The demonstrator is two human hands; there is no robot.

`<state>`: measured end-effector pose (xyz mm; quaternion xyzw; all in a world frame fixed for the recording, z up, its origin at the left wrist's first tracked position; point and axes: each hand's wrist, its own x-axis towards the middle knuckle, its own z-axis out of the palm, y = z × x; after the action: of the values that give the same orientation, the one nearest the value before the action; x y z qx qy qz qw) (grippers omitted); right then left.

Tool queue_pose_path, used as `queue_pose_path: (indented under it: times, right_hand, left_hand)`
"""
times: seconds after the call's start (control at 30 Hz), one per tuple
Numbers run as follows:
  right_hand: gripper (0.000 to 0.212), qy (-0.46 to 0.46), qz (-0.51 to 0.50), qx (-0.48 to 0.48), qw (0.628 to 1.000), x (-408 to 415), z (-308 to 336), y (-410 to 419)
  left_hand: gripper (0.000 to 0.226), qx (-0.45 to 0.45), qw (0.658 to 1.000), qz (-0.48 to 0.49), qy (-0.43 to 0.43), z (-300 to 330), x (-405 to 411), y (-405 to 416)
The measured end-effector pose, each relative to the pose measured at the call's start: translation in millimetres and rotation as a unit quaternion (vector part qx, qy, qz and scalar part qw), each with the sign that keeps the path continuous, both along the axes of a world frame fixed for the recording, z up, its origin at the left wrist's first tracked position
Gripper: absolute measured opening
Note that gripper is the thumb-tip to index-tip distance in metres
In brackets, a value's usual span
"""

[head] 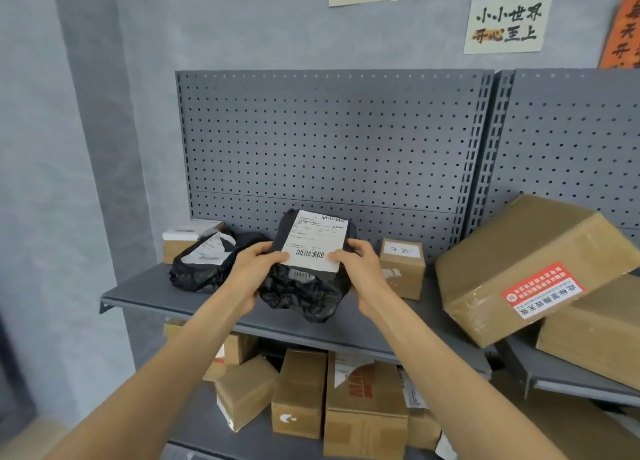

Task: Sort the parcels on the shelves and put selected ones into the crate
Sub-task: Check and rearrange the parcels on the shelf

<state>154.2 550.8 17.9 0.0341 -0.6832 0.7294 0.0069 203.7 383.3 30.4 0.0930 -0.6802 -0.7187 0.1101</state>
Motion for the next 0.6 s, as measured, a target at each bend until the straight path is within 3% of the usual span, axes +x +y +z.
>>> queue_pose_path:
  times: [0.37, 0.5, 0.6]
  right_hand:
    - [0.060, -0.040, -0.035, 0.050, 0.997, -70, -26, -73]
    - [0.057, -0.047, -0.051, 0.071, 0.995, -89, -32, -88]
    - [0.058, -0.051, -0.057, 0.110, 0.991, -97, -36, -91]
  left_hand:
    - [0.015, -0.114, 0.991, -0.006, -0.066, -17, -82, -66]
    - [0.008, -0.250, 0.966, 0.026, -0.056, -21, -114, -78]
    - [0.016, -0.360, 0.930, 0.043, -0.061, -31, -129, -82]
